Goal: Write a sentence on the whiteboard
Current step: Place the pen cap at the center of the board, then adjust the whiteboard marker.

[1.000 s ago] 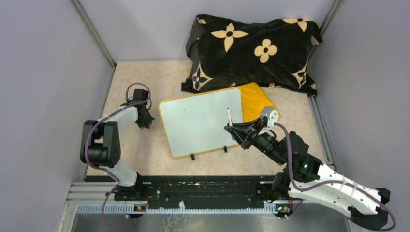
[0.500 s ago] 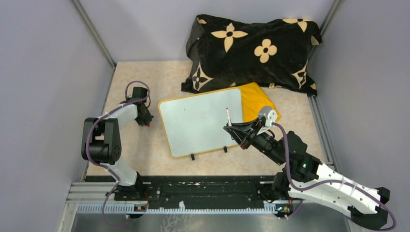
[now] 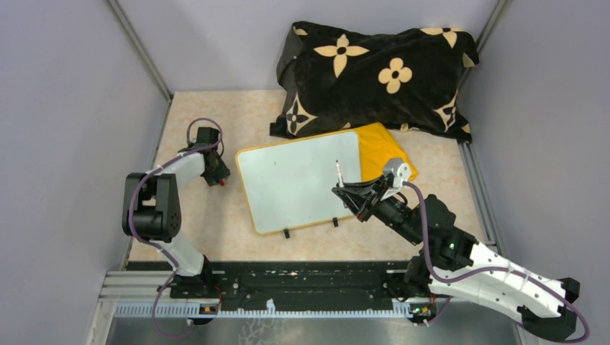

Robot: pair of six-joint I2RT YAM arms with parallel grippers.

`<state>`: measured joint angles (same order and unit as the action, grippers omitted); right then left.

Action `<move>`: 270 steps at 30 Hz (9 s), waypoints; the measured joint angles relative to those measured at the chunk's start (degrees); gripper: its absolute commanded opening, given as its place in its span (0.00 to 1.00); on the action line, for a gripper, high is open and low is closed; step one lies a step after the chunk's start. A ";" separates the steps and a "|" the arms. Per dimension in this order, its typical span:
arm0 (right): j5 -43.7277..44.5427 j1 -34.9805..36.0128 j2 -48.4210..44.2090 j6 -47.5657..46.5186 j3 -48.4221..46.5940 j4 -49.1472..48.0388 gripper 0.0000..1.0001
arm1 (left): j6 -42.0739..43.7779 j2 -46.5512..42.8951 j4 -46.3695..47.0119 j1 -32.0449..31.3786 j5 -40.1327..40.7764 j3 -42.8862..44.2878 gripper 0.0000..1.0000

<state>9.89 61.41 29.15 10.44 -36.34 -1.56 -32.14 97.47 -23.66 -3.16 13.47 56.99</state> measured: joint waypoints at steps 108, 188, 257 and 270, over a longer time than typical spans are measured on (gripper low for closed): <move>-9.62 4.90 26.03 -4.46 -11.85 -8.85 0.74 | -11.85 -40.52 75.65 -23.74 -70.25 -15.61 0.00; -16.44 -5.07 44.65 28.74 -28.00 -44.19 0.24 | -37.35 -44.61 85.33 -23.87 -23.21 -13.90 0.00; -10.64 -5.33 35.98 23.41 -23.58 -34.47 0.00 | -29.33 -54.25 70.62 -25.09 -17.18 -15.76 0.99; -1.97 -5.33 12.31 8.07 -18.34 0.20 0.00 | 5.42 -66.97 41.90 -25.09 -12.20 -12.70 0.99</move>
<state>7.92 56.07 41.45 18.50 -54.68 -1.37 -26.72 30.50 18.24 -28.25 1.28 44.29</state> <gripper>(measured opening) 0.127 0.987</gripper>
